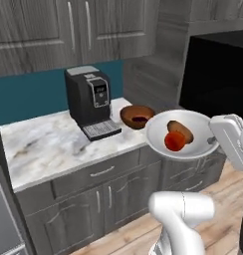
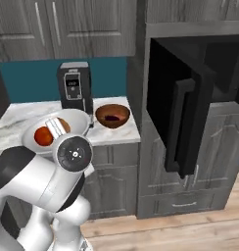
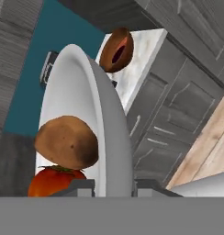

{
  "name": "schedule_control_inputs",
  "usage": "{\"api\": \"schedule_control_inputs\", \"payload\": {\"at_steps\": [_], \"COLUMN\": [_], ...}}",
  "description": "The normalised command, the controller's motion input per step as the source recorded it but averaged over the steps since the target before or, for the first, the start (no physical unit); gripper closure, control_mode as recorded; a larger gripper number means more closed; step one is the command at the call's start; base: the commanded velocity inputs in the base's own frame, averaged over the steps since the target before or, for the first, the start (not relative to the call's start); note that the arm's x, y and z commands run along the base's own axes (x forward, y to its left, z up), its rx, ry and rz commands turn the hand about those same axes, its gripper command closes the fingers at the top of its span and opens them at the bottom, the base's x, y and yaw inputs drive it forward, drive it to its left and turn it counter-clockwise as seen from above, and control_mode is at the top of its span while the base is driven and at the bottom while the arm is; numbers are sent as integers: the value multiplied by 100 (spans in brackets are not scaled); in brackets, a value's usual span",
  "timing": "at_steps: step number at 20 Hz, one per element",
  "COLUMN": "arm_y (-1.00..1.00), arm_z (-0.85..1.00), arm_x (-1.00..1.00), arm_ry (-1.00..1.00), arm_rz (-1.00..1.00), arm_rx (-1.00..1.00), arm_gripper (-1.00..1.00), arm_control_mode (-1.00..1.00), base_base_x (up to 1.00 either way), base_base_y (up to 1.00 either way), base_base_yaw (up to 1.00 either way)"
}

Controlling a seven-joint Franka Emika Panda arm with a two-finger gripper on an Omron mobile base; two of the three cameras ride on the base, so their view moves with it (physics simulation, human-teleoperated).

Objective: Place the bowl containing the potato and tomato in the microwave. Close the microwave door and press the start button to microwave the meal.

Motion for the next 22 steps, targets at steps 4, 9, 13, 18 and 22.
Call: {"api": "schedule_control_inputs", "payload": {"at_steps": [4,9,13,18,22], "arm_y": [0,0,0,0,0], "arm_z": [0,0,0,0,0], "arm_x": [0,0,0,0,0], "arm_ry": [0,0,0,0,0], "arm_rz": [0,0,0,0,0], "arm_rx": [0,0,0,0,0], "arm_gripper": [100,100,100,100,100], "arm_control_mode": [100,100,100,100,100], "base_base_x": [-37,-22,0,3,31], "base_base_y": [-34,-41,-31,-32,-30], "base_base_yaw": [-54,-63,-69,-68,-61]}}
